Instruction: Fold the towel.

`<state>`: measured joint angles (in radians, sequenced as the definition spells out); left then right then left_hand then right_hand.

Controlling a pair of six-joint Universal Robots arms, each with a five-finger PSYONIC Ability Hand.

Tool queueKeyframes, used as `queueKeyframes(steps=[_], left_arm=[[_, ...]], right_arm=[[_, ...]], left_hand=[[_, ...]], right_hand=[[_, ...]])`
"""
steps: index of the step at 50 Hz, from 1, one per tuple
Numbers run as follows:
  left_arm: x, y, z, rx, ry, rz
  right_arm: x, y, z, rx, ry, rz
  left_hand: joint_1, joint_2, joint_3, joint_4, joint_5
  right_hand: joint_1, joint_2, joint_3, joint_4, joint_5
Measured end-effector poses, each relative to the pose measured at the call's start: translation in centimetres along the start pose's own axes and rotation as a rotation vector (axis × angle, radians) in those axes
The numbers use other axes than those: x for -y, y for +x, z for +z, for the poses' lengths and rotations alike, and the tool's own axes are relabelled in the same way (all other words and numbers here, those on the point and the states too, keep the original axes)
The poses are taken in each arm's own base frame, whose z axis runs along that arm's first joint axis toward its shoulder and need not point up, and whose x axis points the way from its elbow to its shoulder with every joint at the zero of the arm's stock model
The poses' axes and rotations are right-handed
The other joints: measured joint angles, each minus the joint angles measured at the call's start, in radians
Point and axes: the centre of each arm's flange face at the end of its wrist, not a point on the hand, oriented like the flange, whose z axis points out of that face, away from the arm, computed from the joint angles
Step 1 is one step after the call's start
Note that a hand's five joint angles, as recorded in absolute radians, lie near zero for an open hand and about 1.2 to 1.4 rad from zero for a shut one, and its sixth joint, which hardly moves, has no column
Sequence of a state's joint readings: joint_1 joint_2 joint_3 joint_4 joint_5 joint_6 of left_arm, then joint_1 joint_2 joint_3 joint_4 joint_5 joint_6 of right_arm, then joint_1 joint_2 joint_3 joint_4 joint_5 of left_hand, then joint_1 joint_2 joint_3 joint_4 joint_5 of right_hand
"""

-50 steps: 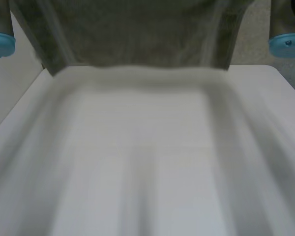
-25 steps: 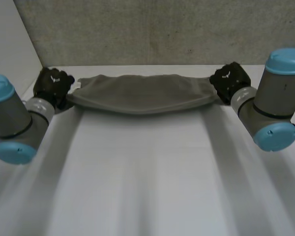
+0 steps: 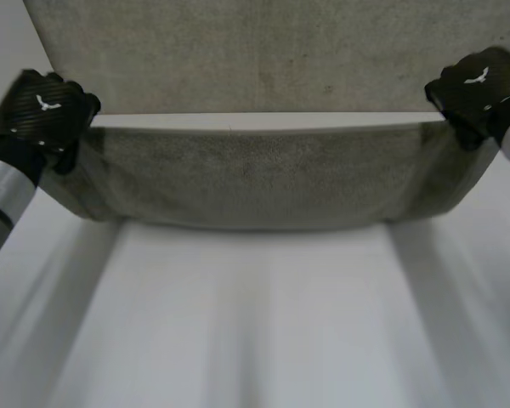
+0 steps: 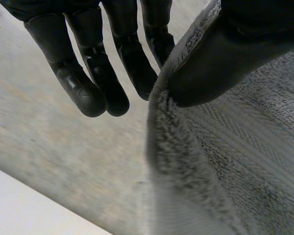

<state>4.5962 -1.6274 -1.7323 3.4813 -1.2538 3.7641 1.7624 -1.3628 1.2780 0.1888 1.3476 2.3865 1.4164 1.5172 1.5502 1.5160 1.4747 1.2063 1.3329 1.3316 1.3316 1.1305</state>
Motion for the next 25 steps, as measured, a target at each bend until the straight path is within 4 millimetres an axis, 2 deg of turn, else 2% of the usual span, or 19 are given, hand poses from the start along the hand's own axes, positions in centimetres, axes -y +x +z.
queueKeyframes(steps=[8, 10, 14, 19, 25], left_arm=[[-4.5, 3.8, 5.2, -0.111, -0.091, -0.046], [-5.7, 5.2, 7.0, -0.137, -0.111, -0.053], [-7.4, 7.0, 9.8, -0.151, -0.135, -0.056], [-9.1, 8.0, 12.1, -0.139, -0.154, -0.050], [-11.0, 8.9, 13.8, -0.131, -0.171, -0.027]], right_arm=[[-4.6, -2.9, 6.4, 0.074, -0.091, 0.017], [-6.1, -4.0, 8.6, 0.077, -0.114, 0.016], [-7.5, -5.6, 11.7, 0.051, -0.127, 0.003], [-8.4, -6.5, 14.4, 0.001, -0.116, -0.012], [-9.4, -7.3, 16.7, -0.044, -0.090, -0.020]], left_hand=[[0.000, 0.000, 0.000, 0.000, 0.001], [0.000, 0.000, 0.000, 0.000, 0.003], [0.000, 0.000, 0.000, 0.000, 0.003], [0.000, 0.000, 0.000, 0.000, 0.003], [0.000, 0.000, 0.000, 0.000, 0.003]], right_hand=[[0.001, 0.000, 0.000, 0.000, 0.000], [0.000, 0.000, 0.000, 0.000, 0.000], [0.000, 0.000, 0.000, 0.000, 0.000], [0.001, 0.000, 0.000, 0.000, 0.000], [0.000, -0.003, -0.003, -0.003, -0.001]])
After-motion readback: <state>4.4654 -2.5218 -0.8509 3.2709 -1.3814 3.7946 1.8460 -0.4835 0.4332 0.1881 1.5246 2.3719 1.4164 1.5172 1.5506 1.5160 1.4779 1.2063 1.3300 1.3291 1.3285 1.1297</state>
